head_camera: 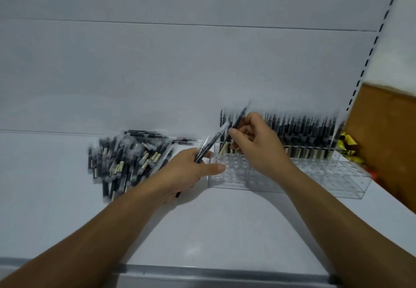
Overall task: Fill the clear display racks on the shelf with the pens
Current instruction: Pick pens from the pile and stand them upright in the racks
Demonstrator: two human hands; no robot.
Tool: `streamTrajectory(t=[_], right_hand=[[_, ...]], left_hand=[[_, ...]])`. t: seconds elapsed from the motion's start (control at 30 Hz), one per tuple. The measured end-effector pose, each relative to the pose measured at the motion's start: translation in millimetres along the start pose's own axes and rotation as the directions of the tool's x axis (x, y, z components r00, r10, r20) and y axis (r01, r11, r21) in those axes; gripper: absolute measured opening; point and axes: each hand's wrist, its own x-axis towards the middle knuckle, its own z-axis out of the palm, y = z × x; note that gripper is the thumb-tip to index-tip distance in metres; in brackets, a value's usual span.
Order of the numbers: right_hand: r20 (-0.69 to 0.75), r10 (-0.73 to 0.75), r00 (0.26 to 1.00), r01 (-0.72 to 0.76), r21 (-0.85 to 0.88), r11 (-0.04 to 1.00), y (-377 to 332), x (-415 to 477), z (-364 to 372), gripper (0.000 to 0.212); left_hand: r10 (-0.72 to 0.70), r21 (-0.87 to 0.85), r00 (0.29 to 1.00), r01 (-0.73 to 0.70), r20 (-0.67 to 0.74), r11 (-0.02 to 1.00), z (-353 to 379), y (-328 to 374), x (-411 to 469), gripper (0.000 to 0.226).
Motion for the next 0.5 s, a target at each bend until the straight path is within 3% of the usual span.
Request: streamTrajectory(t=[0.13,0.3,0.5], right_hand=[[0.053,-0.025,0.998,0.032,-0.138,0.99,2,7,-3,0.015],[0.165,0.06,0.984,-0.009,-0.293,0.956,8,15,-7,0.017],[0.156,0.082,0.984,-0.033,-0.292,0.956,13,22,-6,0.016]], left_hand=[[0.006,0.008,1.0,-0.006,0.014,1.0,7,3,9,0.038],[0.061,0.053,0.998,-0.062,0.02,0.997,13,4,17,0.035],[0.227,-0.076,0.95,-0.248,-0.213,0.966,6,0,13,0.066]])
